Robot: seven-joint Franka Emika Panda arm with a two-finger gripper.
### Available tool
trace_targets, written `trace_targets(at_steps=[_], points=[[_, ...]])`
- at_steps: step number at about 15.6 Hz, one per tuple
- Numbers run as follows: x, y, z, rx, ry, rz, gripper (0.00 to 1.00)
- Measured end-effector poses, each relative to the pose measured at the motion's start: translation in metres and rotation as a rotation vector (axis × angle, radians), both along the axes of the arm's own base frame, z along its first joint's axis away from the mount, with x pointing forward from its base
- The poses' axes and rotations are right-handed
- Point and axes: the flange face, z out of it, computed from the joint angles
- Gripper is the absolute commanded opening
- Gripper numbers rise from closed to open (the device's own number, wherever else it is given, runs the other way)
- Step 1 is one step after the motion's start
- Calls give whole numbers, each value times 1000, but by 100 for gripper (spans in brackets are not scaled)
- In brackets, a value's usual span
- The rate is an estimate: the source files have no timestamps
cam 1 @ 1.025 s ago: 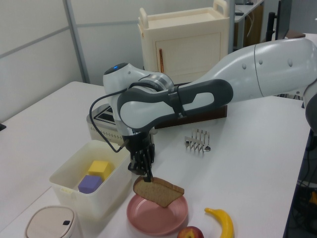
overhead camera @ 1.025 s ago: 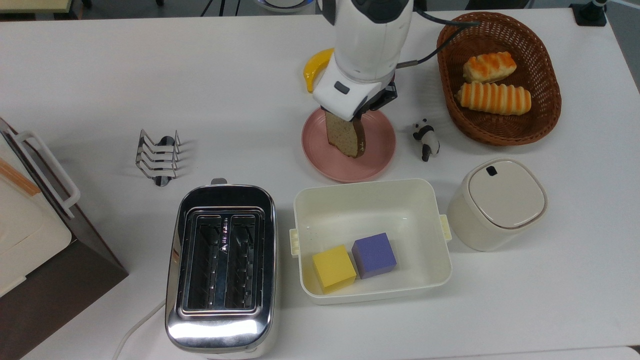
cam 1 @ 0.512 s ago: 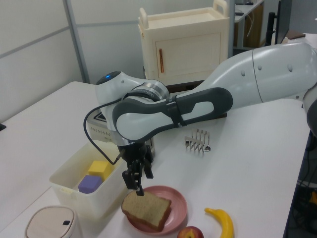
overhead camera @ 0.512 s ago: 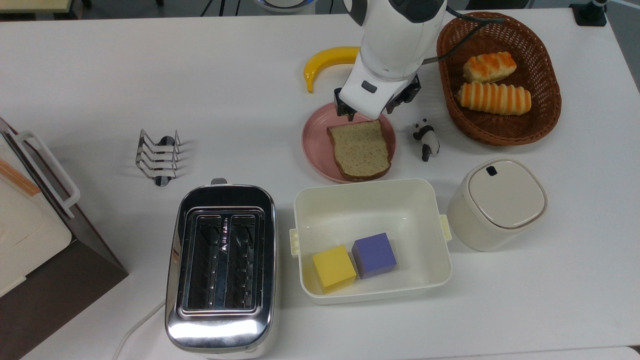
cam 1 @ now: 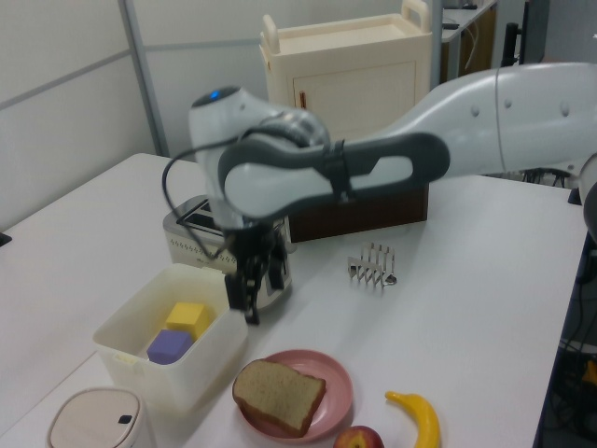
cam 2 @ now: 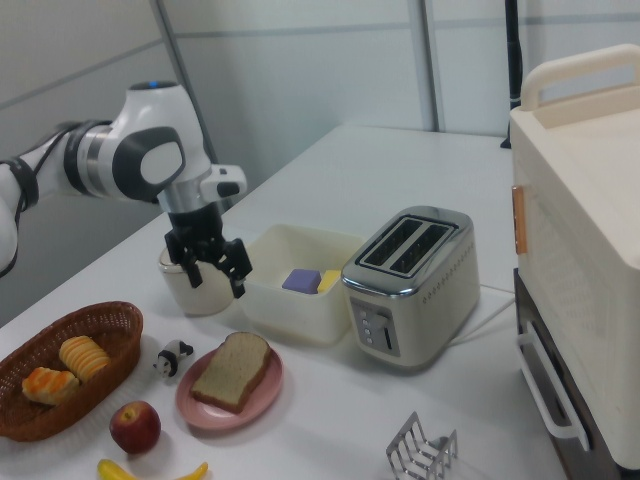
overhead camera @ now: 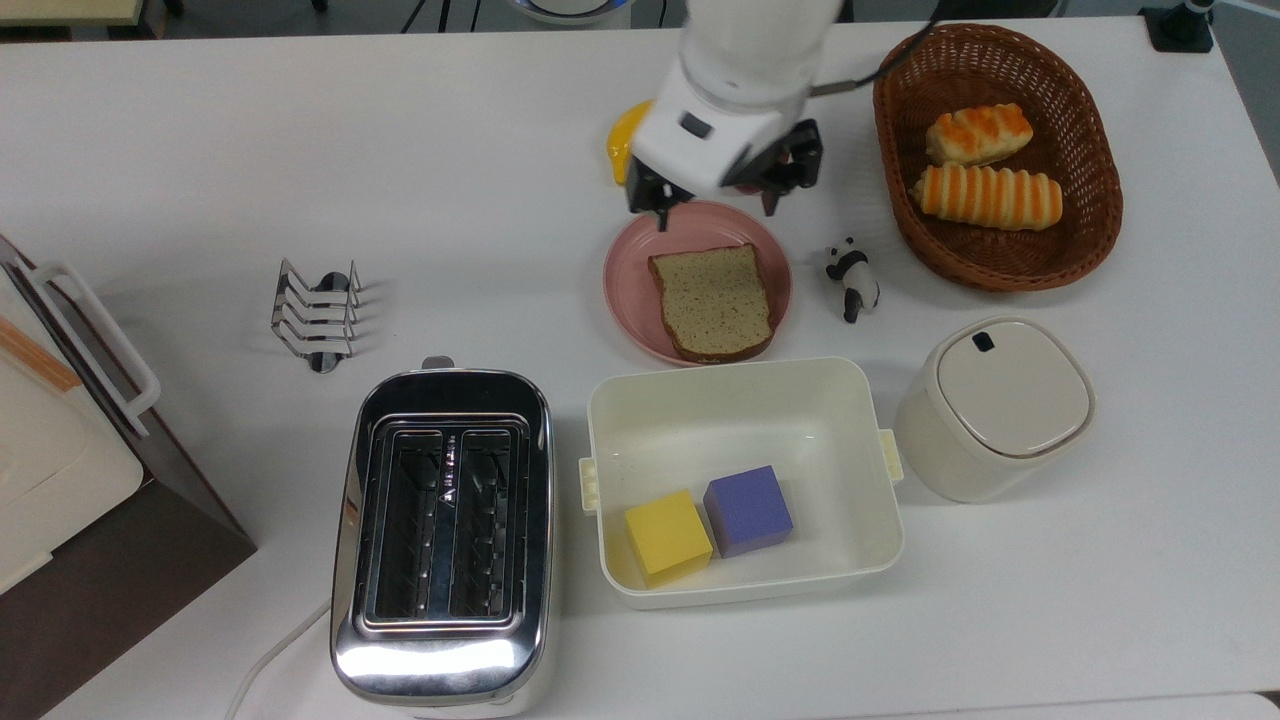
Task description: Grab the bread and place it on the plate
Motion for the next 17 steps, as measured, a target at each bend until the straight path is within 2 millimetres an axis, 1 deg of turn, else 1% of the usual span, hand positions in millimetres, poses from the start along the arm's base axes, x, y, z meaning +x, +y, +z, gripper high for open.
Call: trace_targets(at_steps=[3,4,5,7,10,12,15,17], points=[[0,-49,36,-8,-53,-66,100],[-2,-72,48,-18,-70,-96,100],[-2,-85,53,-30,-79,-110,100],[-1,-111,56,-55,-86,-141,100],[1,-152,55,-60,-81,-163,100],[0,-175,56,-62,-80,-181,100],[-1,-201,56,-66,-78,-199,100],[-2,-214,56,-70,-76,-199,100]])
